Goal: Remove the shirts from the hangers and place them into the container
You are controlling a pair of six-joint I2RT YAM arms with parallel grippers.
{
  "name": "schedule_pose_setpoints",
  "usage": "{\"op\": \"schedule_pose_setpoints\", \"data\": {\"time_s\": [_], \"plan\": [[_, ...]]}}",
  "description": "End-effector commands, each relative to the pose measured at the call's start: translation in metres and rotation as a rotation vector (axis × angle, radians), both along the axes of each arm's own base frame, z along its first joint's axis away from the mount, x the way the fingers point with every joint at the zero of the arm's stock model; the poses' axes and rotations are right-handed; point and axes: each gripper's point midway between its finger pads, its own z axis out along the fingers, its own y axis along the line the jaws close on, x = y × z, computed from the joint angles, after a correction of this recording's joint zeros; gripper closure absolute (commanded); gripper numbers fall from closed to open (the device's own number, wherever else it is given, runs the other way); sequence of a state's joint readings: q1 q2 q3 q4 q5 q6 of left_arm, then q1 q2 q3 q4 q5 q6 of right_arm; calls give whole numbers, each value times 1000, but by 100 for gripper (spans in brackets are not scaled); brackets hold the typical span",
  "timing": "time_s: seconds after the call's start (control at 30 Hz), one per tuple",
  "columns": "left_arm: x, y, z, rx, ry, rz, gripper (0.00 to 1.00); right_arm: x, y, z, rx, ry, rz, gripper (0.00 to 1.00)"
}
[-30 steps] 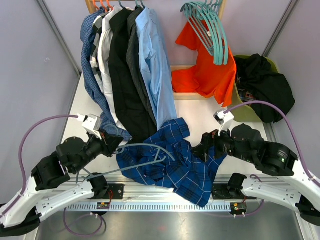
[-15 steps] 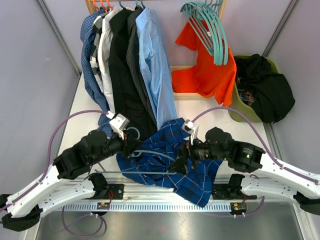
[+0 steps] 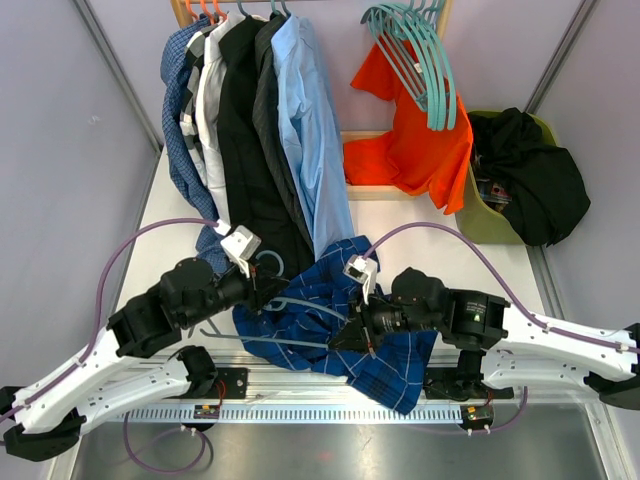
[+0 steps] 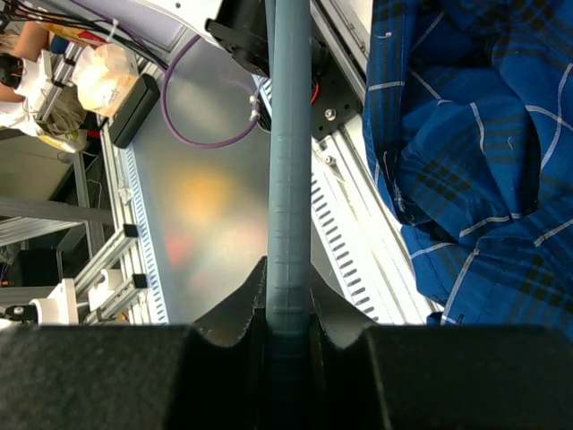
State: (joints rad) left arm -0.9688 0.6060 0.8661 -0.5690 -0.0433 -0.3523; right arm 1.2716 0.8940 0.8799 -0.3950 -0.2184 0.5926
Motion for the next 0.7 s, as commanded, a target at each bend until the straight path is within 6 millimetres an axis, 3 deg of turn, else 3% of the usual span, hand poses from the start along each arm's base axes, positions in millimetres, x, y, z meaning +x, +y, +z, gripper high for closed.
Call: {"op": "schedule_pose_setpoints", "data": {"time_s": [0.0,0.13,0.17,0.2,0.23,0.27,0.53,0.6,0.63,0.67], "plan": [[5,5,28,-43,-66,25,100,-3,-2,23,72,-39,5,100],[8,13,36,-39,-76,64,96,0,-4,26,70,-54,-6,100],[9,15,39,-38,-82,70,77,-1,-5,30,75,-60,-1,100],[8,17,48,-54,-96,76,51,-1,-6,29,64,-67,-1,100],[10,21,53,-61,-107,97,15,1,-7,30,61,-73,-9,100],[11,23,59,-70,-118,106,1,1,-9,32,56,-76,-11,100],[7,64,134,-267,-263,225,1,16,-31,43,1,-153,-92,100],[2,73,143,-315,-285,234,1,21,-51,59,7,-199,-132,100],[-4,83,150,-366,-299,246,1,32,-60,66,1,-235,-201,100],[-5,86,147,-374,-296,251,1,34,-76,81,16,-258,-230,100]]}}
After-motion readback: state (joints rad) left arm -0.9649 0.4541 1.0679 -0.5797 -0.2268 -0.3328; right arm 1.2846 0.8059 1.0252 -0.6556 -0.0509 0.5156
